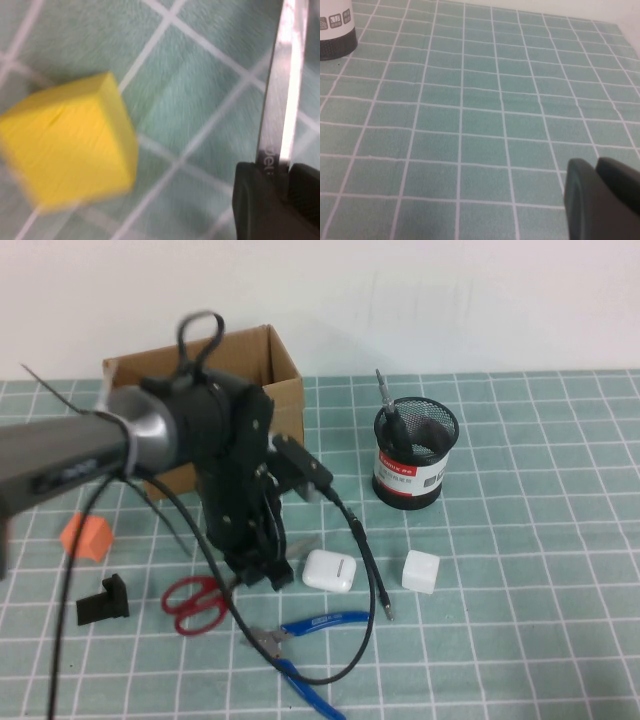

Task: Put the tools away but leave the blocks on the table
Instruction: Pick up the scissors from the table, then place the Scissors into the box

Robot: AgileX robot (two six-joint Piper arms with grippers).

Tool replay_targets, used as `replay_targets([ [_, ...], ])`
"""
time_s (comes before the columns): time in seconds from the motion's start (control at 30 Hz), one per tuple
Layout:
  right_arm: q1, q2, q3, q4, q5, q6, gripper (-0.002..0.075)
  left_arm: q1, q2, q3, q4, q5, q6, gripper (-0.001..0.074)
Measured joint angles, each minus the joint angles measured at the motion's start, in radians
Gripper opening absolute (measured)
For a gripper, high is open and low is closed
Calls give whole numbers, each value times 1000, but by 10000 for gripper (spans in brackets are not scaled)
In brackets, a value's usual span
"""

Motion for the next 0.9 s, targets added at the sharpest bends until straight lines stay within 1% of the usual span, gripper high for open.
replay_targets([
  [0.13,0,0,0,0,0,0,-6,-11,-100,0,67,40,0,84],
  [0.3,0,0,0,0,0,0,-6,-41,-204,-19,222,104,-36,84],
  [0.43,0,0,0,0,0,0,-6,-46,-250,-138,340,158,-65,84],
  [0.57,0,0,0,0,0,0,-6,-34,-237,-299,421,151,-61,84],
  [0.67,0,0,0,0,0,0,-6,-7,-199,-407,426,113,-31,84],
  [0.77,0,0,0,0,0,0,-6,25,-142,-472,421,72,-2,84],
  [0.9,0,0,0,0,0,0,-6,73,-68,-494,413,2,16,84],
])
